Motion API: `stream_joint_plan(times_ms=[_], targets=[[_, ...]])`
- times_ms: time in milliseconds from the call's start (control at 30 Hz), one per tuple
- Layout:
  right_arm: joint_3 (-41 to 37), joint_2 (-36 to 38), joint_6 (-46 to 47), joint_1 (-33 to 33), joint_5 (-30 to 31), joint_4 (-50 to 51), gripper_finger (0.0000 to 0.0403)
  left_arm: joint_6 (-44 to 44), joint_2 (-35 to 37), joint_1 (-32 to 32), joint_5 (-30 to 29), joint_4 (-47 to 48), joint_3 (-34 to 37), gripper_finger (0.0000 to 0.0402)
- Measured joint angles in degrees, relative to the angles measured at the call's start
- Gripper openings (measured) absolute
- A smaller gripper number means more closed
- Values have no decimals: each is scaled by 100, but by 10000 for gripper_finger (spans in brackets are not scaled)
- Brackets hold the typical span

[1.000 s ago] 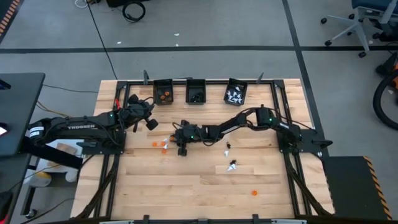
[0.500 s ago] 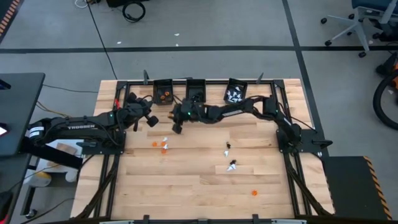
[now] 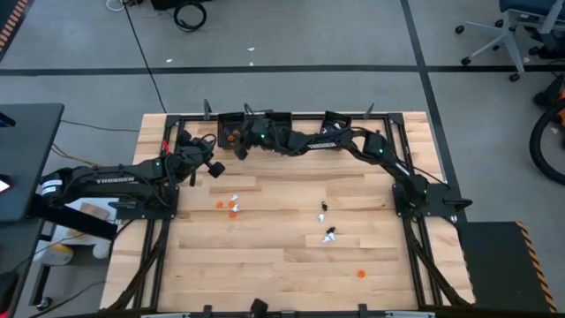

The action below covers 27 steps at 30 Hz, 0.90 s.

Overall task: Sort Halloween decoration
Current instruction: Put the orange pumpkin toy into the left black basket

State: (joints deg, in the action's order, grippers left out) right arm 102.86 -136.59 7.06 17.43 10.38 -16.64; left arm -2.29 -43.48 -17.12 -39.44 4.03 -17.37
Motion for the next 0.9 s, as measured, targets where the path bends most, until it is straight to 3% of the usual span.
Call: stream_joint_plan(times_ms=[267,600,700,900], targets=[[-3,-226,169,103,-257,131,117,20,0,0,8,2,-2,0],[1,-278,44,95,-574,48,172,16,0,0,85,18,0,0],[-1,-182,-157,58,-698,139,175,-126,0,0,629,86,0,0],[-1,640,-1156,-360,-173,1321,169,-828,14,2,2789,-137,0,0]])
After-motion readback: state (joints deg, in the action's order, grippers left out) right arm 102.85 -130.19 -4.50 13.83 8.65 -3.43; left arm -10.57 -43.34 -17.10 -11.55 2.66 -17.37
